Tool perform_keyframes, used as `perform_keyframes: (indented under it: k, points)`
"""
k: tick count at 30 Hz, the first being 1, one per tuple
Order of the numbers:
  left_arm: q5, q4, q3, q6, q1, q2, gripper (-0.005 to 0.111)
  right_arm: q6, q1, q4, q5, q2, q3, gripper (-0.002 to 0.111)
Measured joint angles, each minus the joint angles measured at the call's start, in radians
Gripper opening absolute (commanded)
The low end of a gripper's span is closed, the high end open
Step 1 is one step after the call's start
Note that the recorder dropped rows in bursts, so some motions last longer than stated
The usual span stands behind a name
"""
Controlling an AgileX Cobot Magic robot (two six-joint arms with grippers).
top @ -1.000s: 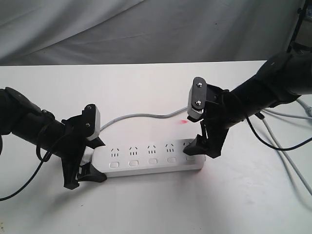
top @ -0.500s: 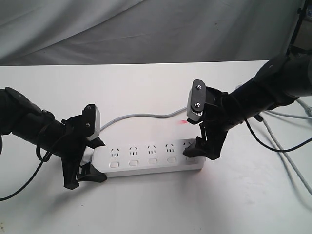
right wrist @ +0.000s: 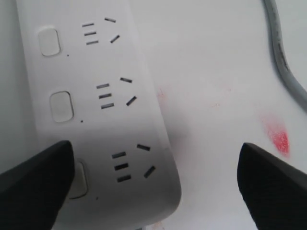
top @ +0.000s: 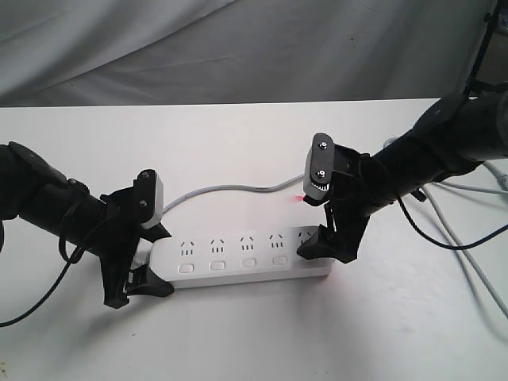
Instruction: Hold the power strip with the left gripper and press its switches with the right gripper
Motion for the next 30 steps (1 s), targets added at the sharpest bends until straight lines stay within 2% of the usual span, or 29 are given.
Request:
perform_keyframes:
  k: [30]
  points:
    - [0.0, -0.006, 0.0, 0.0, 0.0, 0.0, 0.0, 0.024, 0.002, -0.053, -0.063, -0.002, 0.008, 0.085]
